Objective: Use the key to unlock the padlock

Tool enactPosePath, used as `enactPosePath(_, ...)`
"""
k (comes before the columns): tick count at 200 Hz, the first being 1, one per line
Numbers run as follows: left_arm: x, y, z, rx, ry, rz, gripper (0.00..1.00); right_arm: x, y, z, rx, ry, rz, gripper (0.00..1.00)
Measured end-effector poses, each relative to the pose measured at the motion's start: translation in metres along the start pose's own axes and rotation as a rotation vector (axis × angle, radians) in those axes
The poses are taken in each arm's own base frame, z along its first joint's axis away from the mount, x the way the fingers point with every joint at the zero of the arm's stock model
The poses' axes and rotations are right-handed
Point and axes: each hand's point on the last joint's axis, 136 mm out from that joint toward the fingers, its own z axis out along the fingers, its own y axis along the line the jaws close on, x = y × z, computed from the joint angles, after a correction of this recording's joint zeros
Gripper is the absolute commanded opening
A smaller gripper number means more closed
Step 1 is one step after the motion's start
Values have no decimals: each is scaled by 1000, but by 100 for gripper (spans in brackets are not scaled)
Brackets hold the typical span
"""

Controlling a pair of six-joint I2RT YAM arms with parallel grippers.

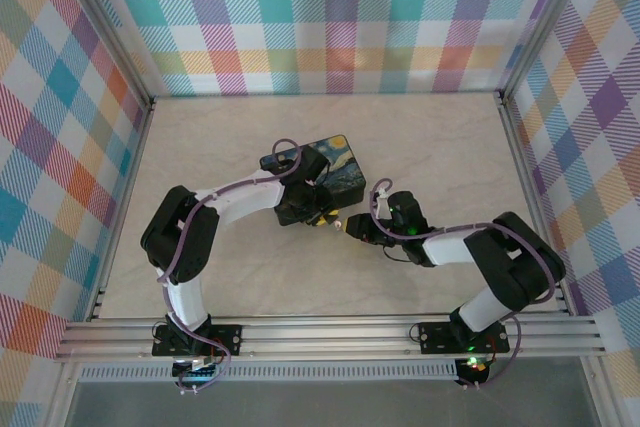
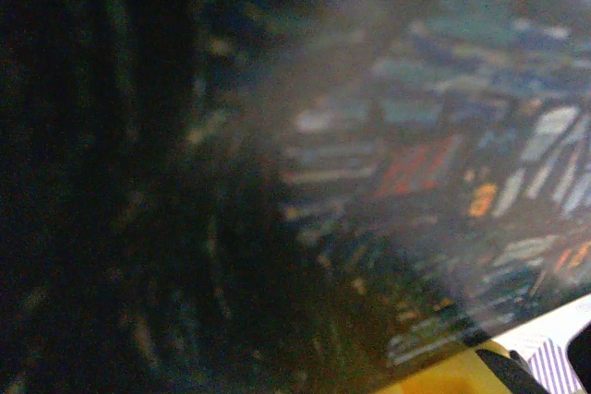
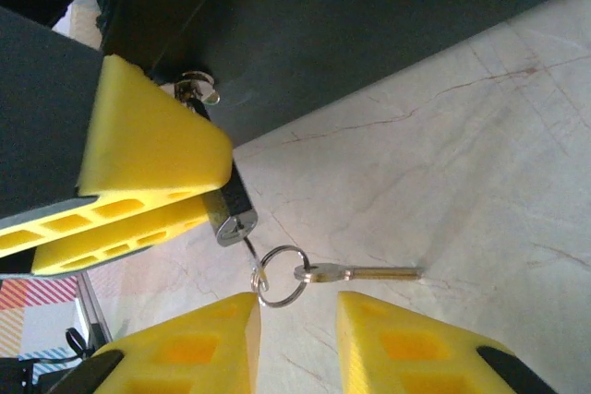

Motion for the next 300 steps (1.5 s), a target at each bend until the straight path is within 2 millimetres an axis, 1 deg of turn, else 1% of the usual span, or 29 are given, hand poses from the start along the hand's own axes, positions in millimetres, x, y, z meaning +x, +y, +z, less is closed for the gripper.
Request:
enactPosePath(18, -1, -1, -1, 4, -2, -5, 7, 0, 2, 3, -12, 0, -1, 27)
enactPosePath(33, -2, 0, -2, 5, -3, -11, 7, 0, 7, 5, -33, -2, -11, 27)
enactPosePath(66, -4, 1, -3, 7, -7, -28, 7, -1, 16, 11, -74, -4, -20, 23)
enactPosePath(99, -4, 0, -3, 16, -11, -32, 7, 0, 13, 17, -79, 3, -6, 20)
enactPosePath(146, -5, -1, -4, 22, -13, -39, 7, -4, 16, 21, -97, -2, 6, 14)
enactPosePath(159, -6, -1, -4, 24, -12, -45, 6, -4, 16, 21, -99, -2, 13, 10)
enactPosePath(174, -6, 0, -4, 26, -13, -52, 6, -4, 17, 22, -107, -2, 22, 8)
enactPosePath(229, -9, 3, -2, 34, -19, -68, 5, -6, 17, 29, -144, -8, 62, 6)
enactPosePath(248, -12, 4, -4, 39, -29, -79, 5, -8, 18, 33, -167, -8, 92, 5)
enactPosePath(252, -13, 4, -4, 39, -32, -81, 5, -8, 18, 34, -173, -7, 103, 0)
enactPosePath(278, -17, 9, -6, 40, -49, -97, 5, -9, 20, 39, -219, -2, 195, 0)
enactPosePath(300, -19, 11, -6, 49, -65, -105, 5, -10, 21, 42, -254, -1, 308, 0)
